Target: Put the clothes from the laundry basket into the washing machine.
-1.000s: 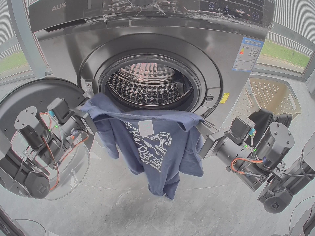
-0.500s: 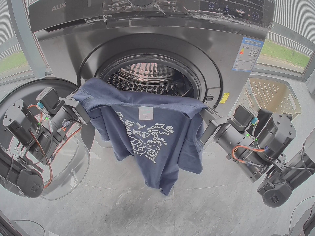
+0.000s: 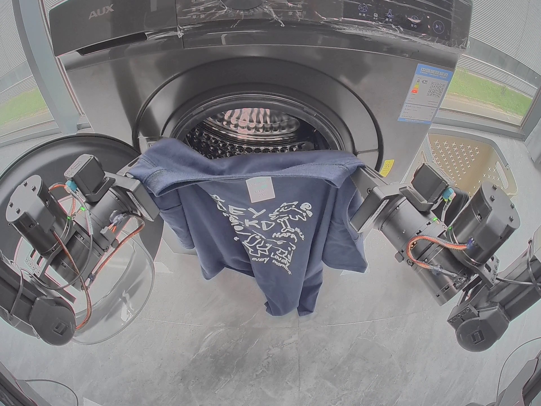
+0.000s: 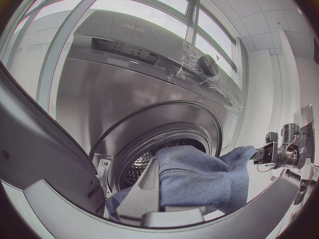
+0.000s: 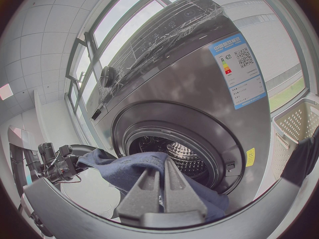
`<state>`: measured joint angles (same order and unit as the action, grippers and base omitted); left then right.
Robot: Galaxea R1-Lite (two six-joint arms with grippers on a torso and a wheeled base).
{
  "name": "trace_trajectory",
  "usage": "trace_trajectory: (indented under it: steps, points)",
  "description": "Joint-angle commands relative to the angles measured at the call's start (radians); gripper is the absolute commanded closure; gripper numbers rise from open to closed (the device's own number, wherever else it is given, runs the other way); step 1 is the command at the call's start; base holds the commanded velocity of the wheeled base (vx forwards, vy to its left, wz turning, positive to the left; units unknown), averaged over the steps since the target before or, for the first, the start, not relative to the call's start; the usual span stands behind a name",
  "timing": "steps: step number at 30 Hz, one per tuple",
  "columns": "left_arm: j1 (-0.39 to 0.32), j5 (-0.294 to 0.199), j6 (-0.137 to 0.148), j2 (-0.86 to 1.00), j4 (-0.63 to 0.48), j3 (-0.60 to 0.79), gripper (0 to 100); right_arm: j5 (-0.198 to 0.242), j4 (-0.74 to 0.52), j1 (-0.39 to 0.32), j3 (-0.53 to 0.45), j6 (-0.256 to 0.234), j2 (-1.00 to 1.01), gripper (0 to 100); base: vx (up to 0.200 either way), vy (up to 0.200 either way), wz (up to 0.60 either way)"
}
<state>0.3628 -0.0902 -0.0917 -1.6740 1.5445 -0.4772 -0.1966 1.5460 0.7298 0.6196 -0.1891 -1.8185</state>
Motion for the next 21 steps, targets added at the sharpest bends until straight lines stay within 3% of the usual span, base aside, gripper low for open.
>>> trace_trajectory:
  steps: [1, 8, 12, 13, 15, 21]
  points:
    - [0.004, 0.0, 0.0, -0.003, 0.0, 0.0, 100, 0.0, 0.0, 0.0, 0.0, 0.0, 0.004, 100, 0.0, 0.0, 0.0]
    - [0.019, -0.002, 0.0, -0.007, 0.0, 0.008, 100, 0.0, 0.0, 0.0, 0.009, -0.001, 0.004, 100, 0.0, 0.0, 0.0]
    - [0.082, 0.0, -0.002, -0.012, -0.001, 0.009, 100, 0.0, 0.0, 0.007, -0.003, -0.001, -0.001, 100, 0.0, 0.0, 0.0]
    - [0.142, 0.001, -0.002, -0.021, -0.006, 0.006, 100, 0.008, -0.001, 0.019, -0.023, -0.01, -0.007, 100, 0.0, 0.0, 0.0]
    - [0.191, 0.003, 0.001, -0.035, -0.009, -0.009, 100, 0.013, 0.0, 0.043, -0.072, -0.016, -0.015, 100, 0.0, 0.0, 0.0]
    - [0.225, 0.0, 0.006, -0.092, -0.03, -0.095, 100, 0.013, 0.0, 0.117, -0.123, -0.019, -0.097, 100, 0.0, 0.0, 0.0]
